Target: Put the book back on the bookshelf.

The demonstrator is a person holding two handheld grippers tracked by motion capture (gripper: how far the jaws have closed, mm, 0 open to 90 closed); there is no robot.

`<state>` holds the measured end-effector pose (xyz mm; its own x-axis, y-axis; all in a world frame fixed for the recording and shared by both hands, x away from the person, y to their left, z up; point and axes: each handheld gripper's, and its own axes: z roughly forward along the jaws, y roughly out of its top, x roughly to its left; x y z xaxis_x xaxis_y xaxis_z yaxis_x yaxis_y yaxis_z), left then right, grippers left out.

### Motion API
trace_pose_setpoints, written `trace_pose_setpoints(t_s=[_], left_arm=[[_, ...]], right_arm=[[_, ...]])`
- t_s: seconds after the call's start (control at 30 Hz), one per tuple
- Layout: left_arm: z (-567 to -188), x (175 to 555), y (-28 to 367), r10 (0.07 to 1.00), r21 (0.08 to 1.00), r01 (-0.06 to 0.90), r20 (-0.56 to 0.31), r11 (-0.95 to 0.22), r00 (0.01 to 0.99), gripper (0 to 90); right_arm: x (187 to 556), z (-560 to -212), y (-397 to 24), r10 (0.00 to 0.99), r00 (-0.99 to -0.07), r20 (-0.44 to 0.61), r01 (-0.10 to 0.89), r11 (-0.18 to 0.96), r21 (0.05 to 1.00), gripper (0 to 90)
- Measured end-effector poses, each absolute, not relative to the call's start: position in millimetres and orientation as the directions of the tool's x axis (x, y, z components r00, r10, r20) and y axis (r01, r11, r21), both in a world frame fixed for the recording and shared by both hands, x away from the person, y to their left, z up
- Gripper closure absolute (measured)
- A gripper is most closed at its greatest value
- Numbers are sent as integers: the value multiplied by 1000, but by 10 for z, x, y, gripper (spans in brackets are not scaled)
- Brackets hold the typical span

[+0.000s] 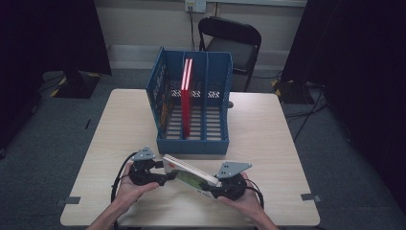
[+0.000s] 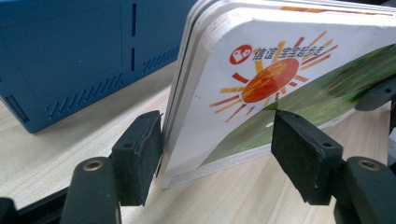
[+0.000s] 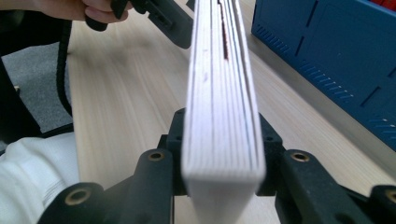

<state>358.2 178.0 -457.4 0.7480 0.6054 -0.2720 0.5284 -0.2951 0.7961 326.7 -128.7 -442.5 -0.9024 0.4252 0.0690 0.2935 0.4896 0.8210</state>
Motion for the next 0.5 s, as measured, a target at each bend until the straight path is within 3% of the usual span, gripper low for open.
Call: trace_pose_setpoints(t_s=[0.27, 0.5], left_arm=[[-4580, 3580, 1777, 609, 798, 526, -268, -293, 747, 343], [-4590, 3585, 1773, 613, 792, 533, -270, -297, 743, 349]], right_arm=[[3297, -4490, -1228, 463, -883, 73, 316, 474, 822, 604], [3270, -4488, -1132, 453, -890, 55, 297, 483, 824, 709]])
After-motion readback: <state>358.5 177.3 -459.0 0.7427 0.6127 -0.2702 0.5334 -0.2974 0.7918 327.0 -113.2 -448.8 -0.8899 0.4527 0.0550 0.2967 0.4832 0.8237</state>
